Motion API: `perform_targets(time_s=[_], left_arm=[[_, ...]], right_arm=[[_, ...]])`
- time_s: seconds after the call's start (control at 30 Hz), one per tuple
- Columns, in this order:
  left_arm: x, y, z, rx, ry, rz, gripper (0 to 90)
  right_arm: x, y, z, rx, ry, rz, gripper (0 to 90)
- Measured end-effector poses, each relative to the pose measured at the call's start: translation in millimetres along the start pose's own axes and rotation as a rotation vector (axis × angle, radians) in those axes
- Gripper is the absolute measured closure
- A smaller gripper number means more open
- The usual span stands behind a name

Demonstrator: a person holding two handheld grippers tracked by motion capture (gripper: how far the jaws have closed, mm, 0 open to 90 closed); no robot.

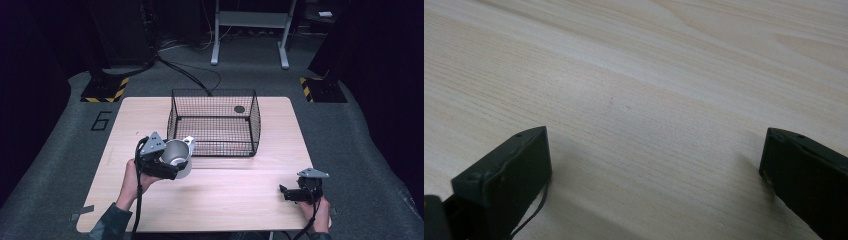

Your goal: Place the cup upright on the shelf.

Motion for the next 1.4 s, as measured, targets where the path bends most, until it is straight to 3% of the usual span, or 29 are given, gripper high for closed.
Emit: perform_targets(time_s=[0.53, 0.9, 1.4], left_arm=[[-12.2, -4.4, 37.3, -0.005, 0.028, -0.033, 6.1], [-22.0, -13.1, 59.3, -0.011, 0.038, -0.027, 6.1], [-47.2, -23.8, 89.0, -0.031, 0.043, -0.014, 6.1]], right_arm=[[0.0, 0.0, 0.0, 0.0, 0.0, 0.0, 0.0], [0.0, 0.0, 0.0, 0.0, 0.0, 0.0, 0.0], [0.0, 0.0, 0.0, 0.0, 0.0, 0.0, 0.0]])
Point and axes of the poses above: each handheld gripper's, and its own axes: x roughly backward along the jaws, z roughly out of its top, y roughly to its right, the point moved 10 cm from there along -x, roughly forward along the jaws, and after that the axes turned 6 degrees about x, right-handed, at the moved point
